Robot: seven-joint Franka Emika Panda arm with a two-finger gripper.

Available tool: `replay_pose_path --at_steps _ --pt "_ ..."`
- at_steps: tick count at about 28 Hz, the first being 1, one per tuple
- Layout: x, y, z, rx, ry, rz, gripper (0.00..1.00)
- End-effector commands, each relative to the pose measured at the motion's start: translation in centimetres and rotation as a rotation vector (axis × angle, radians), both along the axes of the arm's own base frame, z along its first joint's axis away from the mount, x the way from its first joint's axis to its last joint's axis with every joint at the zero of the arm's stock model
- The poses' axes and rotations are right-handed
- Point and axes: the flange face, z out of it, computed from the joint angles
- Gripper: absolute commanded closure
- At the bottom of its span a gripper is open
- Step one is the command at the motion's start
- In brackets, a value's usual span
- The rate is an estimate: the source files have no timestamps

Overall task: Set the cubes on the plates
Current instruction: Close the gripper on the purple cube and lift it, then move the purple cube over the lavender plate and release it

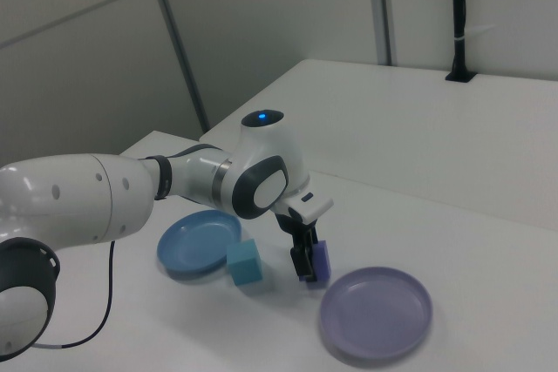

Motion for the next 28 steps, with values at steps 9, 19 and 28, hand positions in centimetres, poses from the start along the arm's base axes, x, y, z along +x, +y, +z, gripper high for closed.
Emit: replay_pose_path --at_steps 9,19,28 --pt "-0.2 1.7 -2.4 -0.012 0.018 0.011 0.0" --pt "0.4 1.8 -2.2 -0.023 -0.025 0.032 0.63" --pt "1.1 1.1 1.6 -0.024 -0.087 0.043 0.91"
